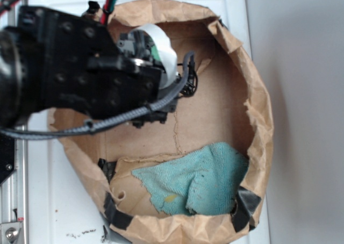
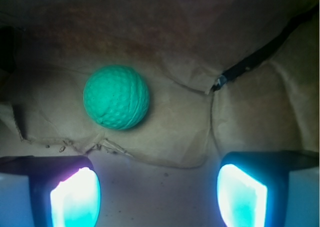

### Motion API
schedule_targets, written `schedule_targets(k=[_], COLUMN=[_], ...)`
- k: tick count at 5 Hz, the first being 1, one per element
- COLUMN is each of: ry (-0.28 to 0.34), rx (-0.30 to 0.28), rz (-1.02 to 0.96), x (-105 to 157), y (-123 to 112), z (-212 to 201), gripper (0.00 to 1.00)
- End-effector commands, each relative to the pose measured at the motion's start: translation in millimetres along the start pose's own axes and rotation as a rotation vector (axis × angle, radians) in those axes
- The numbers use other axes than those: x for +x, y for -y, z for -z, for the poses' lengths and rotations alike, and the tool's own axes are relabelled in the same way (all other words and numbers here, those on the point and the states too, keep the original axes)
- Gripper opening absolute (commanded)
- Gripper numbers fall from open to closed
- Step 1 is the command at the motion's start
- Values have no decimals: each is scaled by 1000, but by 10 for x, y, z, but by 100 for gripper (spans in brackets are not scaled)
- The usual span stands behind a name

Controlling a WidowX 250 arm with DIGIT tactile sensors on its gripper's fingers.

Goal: Grab the green ball.

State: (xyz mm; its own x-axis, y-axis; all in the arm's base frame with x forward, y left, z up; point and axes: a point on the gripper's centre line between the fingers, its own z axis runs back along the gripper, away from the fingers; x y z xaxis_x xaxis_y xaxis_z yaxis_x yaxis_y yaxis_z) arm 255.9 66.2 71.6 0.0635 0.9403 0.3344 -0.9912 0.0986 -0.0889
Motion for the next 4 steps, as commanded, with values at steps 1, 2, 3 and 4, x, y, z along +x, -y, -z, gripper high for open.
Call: schedule_targets(k=[1, 2, 3, 4], ry=[32, 50, 68, 107], rx=[-81, -90, -94, -96], rz=[-46, -62, -74, -92], x=[-55, -82, -87, -59], y=[252, 354, 403, 453], z=[44, 124, 179, 249], gripper=[100, 100, 100, 100])
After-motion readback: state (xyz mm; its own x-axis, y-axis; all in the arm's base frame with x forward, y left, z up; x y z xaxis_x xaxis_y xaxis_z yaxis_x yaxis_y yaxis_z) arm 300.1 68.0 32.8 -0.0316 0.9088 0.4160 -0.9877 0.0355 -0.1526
